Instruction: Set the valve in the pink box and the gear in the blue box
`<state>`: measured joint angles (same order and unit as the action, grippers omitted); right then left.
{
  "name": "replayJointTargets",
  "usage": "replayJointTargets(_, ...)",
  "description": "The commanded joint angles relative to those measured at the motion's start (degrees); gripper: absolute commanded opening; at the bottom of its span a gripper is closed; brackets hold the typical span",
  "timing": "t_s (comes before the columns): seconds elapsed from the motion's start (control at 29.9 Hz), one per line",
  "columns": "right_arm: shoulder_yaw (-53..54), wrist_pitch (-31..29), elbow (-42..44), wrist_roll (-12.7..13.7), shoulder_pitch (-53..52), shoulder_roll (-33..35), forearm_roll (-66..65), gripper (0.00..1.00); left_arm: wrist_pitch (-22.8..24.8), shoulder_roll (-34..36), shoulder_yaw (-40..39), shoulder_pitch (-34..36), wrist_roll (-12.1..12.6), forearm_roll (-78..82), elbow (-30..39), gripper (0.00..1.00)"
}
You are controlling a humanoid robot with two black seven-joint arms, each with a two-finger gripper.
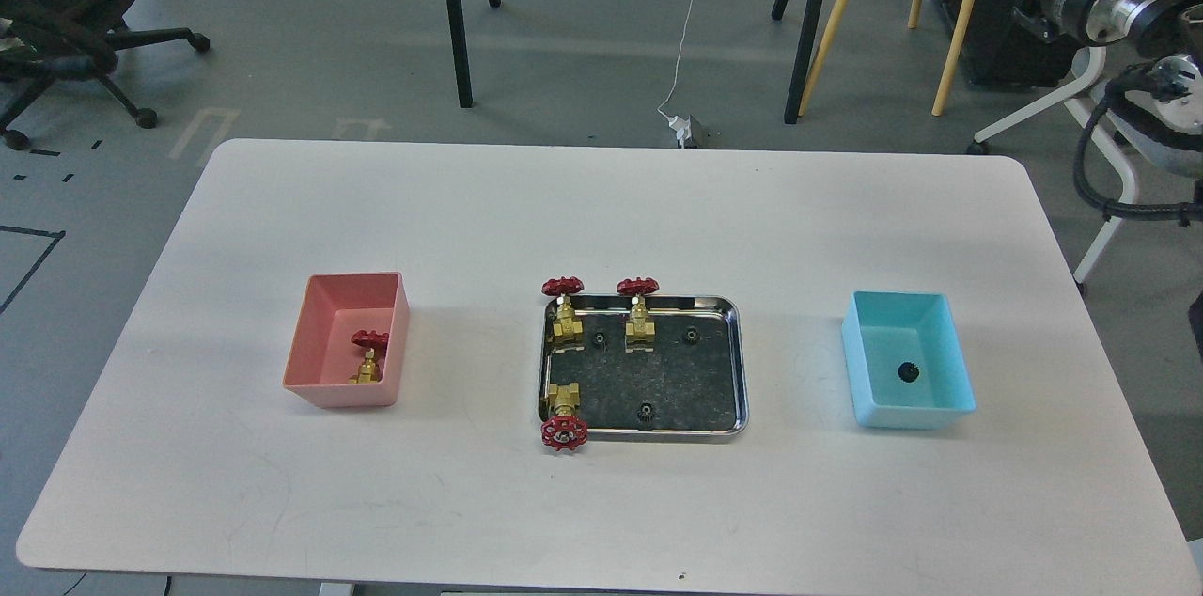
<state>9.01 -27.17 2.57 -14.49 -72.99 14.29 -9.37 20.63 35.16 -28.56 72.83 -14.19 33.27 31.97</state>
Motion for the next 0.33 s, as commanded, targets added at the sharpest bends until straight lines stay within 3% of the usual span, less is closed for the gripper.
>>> replayJointTargets(0.0,0.0,4.4,0.0,1.9,0.7,-2.3,10.0,0.94,-0.2,-0.9,0.0,0.9,0.4,0.2,-0.4,0.99)
replayJointTargets(0.3,-0.3,5.6,0.0,1.7,1.9,-3.9,11.5,0.99,0.1,-1.3,0.1,0.7,0.3,0.2,-0.7,0.99)
